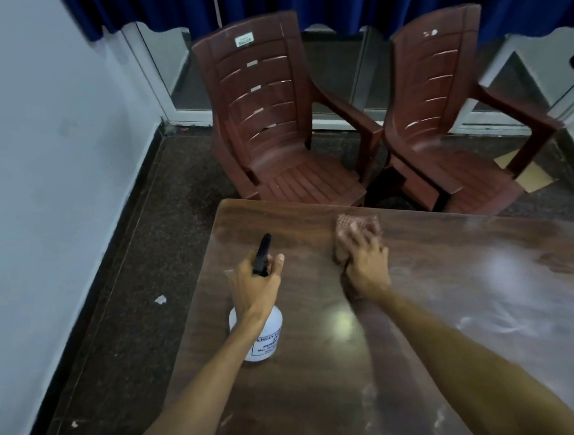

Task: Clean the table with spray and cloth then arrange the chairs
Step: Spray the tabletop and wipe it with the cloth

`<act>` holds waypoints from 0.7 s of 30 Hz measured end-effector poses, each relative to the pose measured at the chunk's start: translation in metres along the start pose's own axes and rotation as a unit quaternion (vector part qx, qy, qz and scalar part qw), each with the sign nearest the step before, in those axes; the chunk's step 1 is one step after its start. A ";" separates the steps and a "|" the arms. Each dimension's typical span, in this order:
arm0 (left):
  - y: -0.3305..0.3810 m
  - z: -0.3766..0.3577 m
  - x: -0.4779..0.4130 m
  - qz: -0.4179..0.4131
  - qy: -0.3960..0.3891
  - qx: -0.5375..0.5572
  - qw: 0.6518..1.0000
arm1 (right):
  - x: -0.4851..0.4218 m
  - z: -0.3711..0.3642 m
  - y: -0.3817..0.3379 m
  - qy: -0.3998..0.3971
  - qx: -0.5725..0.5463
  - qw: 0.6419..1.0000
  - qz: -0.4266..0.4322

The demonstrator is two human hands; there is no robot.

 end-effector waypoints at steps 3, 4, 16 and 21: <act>0.017 -0.029 0.026 0.001 -0.019 -0.013 1.000 | 0.058 -0.004 0.016 -0.008 0.038 0.993 0.115; 0.022 -0.038 0.035 0.003 -0.027 -0.015 1.000 | 0.059 0.004 0.039 -0.004 0.012 0.996 0.083; 0.011 -0.035 0.127 0.109 -0.004 -0.084 0.990 | 0.074 0.020 0.104 -0.001 -0.077 0.997 -0.012; 0.006 0.004 0.137 0.097 0.022 -0.103 0.990 | 0.089 0.004 0.065 0.007 -0.104 0.995 -0.006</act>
Point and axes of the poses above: each hand's wrist, its own x-axis away from the middle knuckle, its own z-axis out of the back of the hand, y = z × x, the point moved 9 cm from there along -x, towards the middle knuckle, and after that the axes turned 12 degrees about -z, right-handed, at the moved point
